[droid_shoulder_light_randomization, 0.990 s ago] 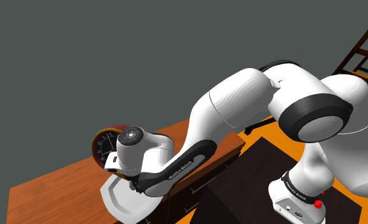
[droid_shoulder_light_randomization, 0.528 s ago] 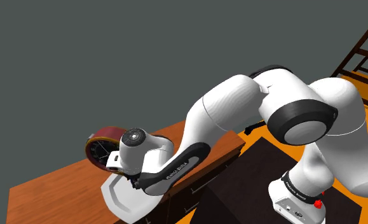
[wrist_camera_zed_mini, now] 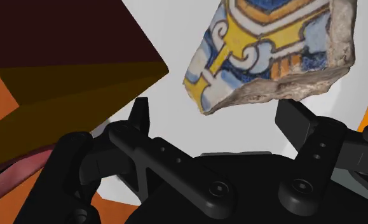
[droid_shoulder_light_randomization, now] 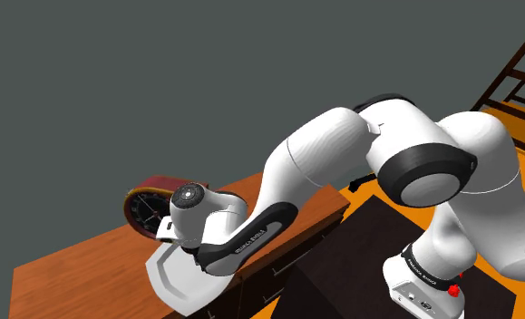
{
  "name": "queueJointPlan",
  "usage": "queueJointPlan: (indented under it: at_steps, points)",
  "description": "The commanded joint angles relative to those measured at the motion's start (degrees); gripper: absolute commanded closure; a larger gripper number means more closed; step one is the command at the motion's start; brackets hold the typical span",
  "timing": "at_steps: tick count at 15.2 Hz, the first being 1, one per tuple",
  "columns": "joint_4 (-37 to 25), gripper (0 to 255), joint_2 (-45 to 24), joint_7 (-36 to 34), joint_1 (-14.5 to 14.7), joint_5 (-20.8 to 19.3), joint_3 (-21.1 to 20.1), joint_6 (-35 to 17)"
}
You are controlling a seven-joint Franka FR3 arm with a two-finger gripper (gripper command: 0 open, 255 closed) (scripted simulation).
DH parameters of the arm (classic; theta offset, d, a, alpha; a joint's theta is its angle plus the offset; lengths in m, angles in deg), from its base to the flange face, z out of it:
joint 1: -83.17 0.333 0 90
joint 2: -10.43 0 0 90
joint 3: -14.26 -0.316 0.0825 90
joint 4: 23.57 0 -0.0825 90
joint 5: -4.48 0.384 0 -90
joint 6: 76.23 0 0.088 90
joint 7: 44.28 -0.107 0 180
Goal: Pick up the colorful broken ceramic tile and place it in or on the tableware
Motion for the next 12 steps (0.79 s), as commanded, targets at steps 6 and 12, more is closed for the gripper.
queueJointPlan:
  at_steps: [6, 12]
  points:
    - [4.03, 0, 6.64, -0.14, 0.25, -0.12, 0.3, 3.3]
    - [4.02, 0, 6.63, -0.14, 0.25, -0.12, 0.3, 3.31]
